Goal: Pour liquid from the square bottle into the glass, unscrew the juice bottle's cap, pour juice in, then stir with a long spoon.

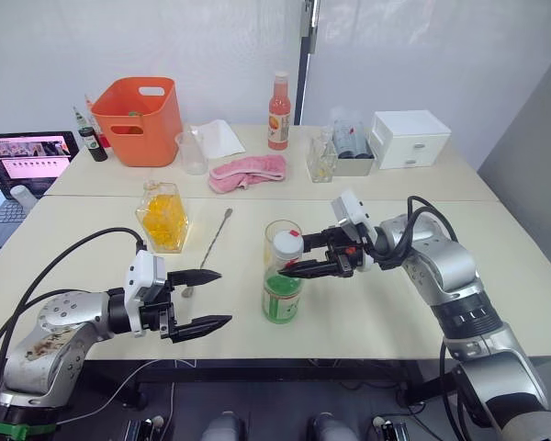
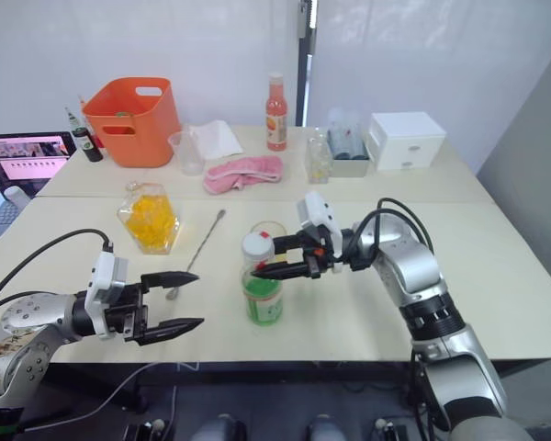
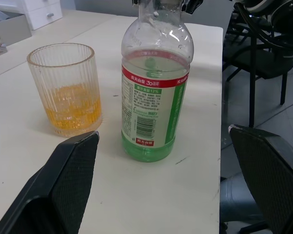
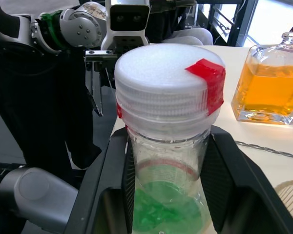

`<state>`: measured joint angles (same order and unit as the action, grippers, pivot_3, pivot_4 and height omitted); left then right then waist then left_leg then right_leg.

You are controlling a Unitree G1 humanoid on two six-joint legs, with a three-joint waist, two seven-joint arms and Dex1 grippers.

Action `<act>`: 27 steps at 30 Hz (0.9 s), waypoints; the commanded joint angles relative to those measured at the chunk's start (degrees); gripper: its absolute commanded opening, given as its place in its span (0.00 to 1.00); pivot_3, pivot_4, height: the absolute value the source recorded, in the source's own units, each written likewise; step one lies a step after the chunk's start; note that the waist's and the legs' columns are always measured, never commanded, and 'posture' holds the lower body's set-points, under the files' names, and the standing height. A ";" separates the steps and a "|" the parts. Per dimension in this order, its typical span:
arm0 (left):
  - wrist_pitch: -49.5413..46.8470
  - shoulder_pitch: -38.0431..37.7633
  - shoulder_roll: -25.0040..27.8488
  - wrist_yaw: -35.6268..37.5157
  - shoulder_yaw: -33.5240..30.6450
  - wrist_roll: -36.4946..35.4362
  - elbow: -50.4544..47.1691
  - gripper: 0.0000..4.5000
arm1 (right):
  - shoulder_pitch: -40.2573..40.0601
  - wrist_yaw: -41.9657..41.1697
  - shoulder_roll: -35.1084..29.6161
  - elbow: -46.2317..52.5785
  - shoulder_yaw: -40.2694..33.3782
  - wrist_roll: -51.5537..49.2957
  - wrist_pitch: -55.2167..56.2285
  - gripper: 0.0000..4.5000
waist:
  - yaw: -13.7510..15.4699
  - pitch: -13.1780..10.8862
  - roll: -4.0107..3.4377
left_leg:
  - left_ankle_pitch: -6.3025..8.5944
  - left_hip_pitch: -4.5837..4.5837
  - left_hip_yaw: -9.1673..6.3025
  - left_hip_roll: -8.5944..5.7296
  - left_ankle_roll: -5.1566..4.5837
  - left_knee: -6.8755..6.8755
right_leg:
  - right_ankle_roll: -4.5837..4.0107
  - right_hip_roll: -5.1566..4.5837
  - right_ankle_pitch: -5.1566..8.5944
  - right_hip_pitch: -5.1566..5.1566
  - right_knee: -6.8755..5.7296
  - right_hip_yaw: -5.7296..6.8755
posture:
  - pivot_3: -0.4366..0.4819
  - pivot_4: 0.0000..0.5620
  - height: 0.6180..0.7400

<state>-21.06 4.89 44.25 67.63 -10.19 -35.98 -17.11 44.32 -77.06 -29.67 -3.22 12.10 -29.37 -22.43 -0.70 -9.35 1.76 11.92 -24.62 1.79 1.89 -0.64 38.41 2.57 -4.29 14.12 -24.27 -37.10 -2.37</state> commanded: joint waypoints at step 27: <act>6.62 4.92 -1.28 -0.10 0.89 2.74 3.11 1.00 | -18.17 60.36 6.64 48.24 -10.12 -8.04 -39.09 0.29 | 0.04 0.00 -0.01 | -0.01 -0.03 -0.03 -0.02 0.01 -0.02 | 0.00 -0.03 0.01 0.00 0.01 0.01 | 0.48 0.27 0.79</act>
<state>-15.19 8.99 42.73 67.02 -9.15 -32.91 -13.30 26.89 -17.48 -22.80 43.01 2.43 -38.32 -62.75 -0.66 -9.36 1.75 11.91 -24.64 1.76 1.87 -0.63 38.39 2.57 -4.31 14.13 -24.27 -37.09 -2.36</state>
